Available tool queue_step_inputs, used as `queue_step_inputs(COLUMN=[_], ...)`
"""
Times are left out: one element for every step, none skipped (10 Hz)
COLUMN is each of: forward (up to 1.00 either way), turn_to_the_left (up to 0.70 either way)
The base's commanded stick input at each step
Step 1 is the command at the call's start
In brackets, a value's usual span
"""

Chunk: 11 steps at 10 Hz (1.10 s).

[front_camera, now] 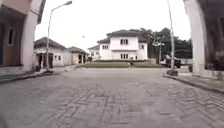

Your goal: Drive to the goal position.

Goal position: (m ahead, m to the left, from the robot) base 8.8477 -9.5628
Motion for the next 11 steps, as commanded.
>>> queue_step_inputs(forward=[0.70, 0.70, 0.70, 0.70, 0.70, 0.70, 0.70, 0.70, 0.70, 0.70, 0.70], turn_to_the_left=[0.00, 0.00, 0.00, 0.00, 0.00, 0.00, 0.00, 0.00, 0.00, 0.00, 0.00])
